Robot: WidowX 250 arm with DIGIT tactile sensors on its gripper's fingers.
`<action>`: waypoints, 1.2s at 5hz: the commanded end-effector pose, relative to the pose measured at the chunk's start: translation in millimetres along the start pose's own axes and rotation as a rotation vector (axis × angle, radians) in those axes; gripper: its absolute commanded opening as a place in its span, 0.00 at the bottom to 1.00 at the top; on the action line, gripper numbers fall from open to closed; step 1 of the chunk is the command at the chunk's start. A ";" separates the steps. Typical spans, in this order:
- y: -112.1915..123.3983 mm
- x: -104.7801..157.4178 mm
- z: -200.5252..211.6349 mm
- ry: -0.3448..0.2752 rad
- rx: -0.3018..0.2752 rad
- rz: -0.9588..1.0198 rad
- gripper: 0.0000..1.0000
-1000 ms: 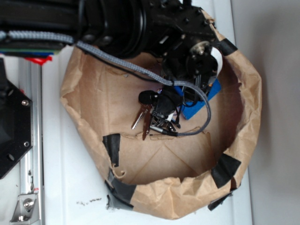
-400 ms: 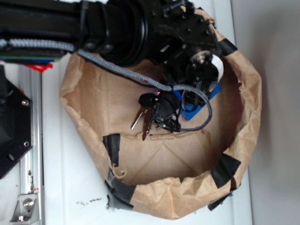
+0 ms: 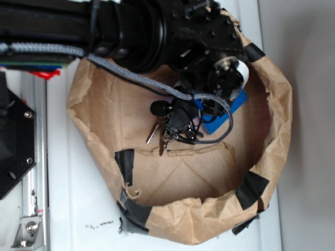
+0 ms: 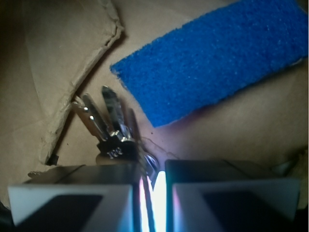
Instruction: Grab the silver keys.
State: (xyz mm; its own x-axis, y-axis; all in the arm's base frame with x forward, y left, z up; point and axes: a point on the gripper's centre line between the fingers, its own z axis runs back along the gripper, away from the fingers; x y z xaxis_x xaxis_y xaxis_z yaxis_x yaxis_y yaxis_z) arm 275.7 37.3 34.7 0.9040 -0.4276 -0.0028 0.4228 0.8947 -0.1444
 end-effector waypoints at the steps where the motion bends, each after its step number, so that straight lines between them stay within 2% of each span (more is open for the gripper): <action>1: -11.1 -6.1 95.4 0.278 0.144 0.346 0.00; 2: -1.1 -29.5 143.9 0.136 -0.082 0.440 0.00; 3: -9.3 -40.6 160.4 -0.020 -0.081 0.335 0.00; 6: -24.0 -29.5 129.3 -0.108 -0.004 0.247 0.00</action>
State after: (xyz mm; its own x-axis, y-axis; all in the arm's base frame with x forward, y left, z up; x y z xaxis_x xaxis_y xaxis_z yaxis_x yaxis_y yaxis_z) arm 244.2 45.9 152.0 0.9861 -0.1654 0.0172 0.1657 0.9683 -0.1869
